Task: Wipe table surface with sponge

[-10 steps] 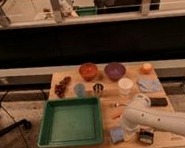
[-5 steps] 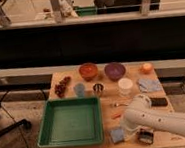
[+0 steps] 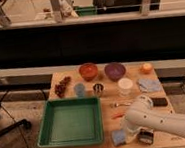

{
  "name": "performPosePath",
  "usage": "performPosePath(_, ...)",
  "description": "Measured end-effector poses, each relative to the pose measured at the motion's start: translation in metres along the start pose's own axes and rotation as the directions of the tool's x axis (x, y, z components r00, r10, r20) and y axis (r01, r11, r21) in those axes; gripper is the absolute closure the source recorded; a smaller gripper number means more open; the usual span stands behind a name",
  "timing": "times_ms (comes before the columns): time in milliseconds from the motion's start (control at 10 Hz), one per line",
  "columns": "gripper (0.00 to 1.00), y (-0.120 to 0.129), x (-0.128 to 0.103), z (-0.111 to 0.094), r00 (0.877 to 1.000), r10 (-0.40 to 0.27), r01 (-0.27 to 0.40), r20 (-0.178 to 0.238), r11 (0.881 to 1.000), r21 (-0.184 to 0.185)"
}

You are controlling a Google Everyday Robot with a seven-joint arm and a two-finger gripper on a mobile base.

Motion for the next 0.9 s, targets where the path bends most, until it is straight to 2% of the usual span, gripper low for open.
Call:
performPosePath(600, 1.00, -0.001, -0.010, 0.003, 0.999, -0.026, 0.026, 0.023, 1.000, 0.000)
performPosePath(900, 1.00, -0.012, -0.017, 0.005, 0.998, -0.048, 0.048, 0.029, 0.999, 0.006)
